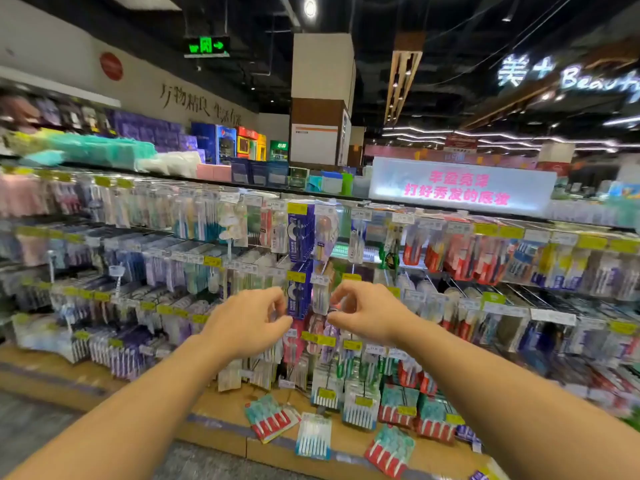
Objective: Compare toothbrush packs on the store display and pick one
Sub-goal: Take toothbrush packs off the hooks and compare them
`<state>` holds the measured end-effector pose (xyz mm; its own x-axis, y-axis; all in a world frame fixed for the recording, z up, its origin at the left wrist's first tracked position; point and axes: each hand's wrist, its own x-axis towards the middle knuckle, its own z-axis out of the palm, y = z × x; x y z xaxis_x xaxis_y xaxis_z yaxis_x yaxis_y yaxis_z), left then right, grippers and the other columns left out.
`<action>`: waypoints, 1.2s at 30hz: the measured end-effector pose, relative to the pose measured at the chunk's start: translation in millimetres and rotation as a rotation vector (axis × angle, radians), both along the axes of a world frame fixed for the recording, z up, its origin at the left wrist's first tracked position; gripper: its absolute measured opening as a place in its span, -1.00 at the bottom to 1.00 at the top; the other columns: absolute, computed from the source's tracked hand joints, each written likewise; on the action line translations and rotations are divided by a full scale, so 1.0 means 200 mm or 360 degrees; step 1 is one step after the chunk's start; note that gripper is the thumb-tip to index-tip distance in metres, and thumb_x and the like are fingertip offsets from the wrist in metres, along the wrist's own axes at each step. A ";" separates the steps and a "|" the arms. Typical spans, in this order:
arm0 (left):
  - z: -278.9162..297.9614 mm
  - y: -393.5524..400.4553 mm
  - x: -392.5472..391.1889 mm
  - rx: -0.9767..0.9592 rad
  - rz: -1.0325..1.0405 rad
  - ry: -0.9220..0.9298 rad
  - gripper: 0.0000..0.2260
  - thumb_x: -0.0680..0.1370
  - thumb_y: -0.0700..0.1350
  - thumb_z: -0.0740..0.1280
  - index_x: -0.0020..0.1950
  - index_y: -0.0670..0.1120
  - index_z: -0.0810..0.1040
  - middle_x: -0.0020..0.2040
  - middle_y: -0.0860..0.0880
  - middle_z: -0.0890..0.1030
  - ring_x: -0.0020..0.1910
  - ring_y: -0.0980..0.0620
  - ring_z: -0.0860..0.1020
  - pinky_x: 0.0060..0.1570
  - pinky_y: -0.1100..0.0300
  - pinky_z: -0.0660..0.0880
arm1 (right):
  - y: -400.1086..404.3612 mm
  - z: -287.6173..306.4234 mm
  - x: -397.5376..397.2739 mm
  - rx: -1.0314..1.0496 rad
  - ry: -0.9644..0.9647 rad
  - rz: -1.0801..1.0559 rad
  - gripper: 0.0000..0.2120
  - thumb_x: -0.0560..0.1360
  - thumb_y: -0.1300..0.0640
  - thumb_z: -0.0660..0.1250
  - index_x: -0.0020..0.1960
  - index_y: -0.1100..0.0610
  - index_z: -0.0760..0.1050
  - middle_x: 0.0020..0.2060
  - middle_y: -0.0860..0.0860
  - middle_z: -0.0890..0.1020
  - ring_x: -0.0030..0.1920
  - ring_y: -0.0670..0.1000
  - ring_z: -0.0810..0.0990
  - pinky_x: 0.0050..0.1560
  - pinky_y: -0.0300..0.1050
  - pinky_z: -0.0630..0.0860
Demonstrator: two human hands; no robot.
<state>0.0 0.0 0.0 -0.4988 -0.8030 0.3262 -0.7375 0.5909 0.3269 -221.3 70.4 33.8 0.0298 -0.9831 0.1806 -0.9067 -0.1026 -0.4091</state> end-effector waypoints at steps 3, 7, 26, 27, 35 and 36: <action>-0.01 -0.12 0.00 0.0011 0.0037 0.0062 -0.88 0.62 0.13 0.31 0.04 0.11 0.47 -0.13 0.14 0.56 -0.16 0.13 0.54 -0.21 0.14 0.46 | -0.11 0.01 0.01 0.0022 -0.0025 0.0005 -0.69 0.58 -0.06 0.40 0.25 0.05 0.53 0.04 0.02 0.68 0.04 0.06 0.65 0.12 0.05 0.61; -0.01 -0.30 -0.06 0.0081 0.0044 0.0180 -0.88 0.61 0.13 0.31 0.09 0.14 0.48 -0.08 0.15 0.59 -0.11 0.14 0.57 -0.07 0.07 0.57 | -0.31 0.02 -0.06 -0.0005 0.0031 0.0047 -0.68 0.57 -0.08 0.40 0.25 0.04 0.53 0.00 -0.01 0.67 0.01 0.03 0.64 0.11 0.01 0.60; 0.23 -1.48 -0.39 0.0027 0.0382 0.0054 -0.75 0.61 0.14 0.29 0.23 0.08 0.53 0.05 0.10 0.61 0.00 0.04 0.59 0.02 0.01 0.59 | -1.75 0.13 -0.46 -0.0155 -0.0114 0.0298 -0.81 0.55 -0.05 0.43 0.12 -0.03 0.57 -0.12 -0.10 0.67 -0.09 -0.09 0.64 0.03 -0.08 0.60; 0.24 -1.53 -0.38 0.0028 0.0405 0.0050 -0.75 0.60 0.14 0.29 0.23 0.08 0.52 0.05 0.09 0.61 0.00 0.03 0.60 0.03 -0.02 0.60 | -1.83 0.14 -0.46 -0.0159 -0.0118 0.0324 -0.80 0.55 -0.05 0.43 0.13 -0.03 0.57 -0.11 -0.10 0.67 -0.08 -0.09 0.64 0.02 -0.09 0.60; 0.30 -1.94 -0.28 0.0010 0.0551 0.0063 -0.80 0.61 0.09 0.32 0.18 0.05 0.55 0.01 0.08 0.62 -0.01 0.01 0.60 0.03 0.01 0.60 | -2.34 0.20 -0.33 -0.0234 -0.0172 0.0528 -0.78 0.56 -0.02 0.44 0.17 0.00 0.57 -0.09 -0.12 0.63 -0.07 -0.11 0.60 -0.11 -0.29 0.47; 0.31 -2.00 -0.26 -0.0003 0.0562 0.0069 -0.81 0.61 0.09 0.32 0.17 0.06 0.54 -0.01 0.10 0.62 -0.02 0.02 0.60 0.01 0.03 0.60 | -2.40 0.22 -0.31 -0.0239 -0.0166 0.0537 -0.78 0.56 -0.02 0.44 0.17 -0.02 0.55 -0.09 -0.11 0.62 -0.06 -0.09 0.60 -0.09 -0.24 0.49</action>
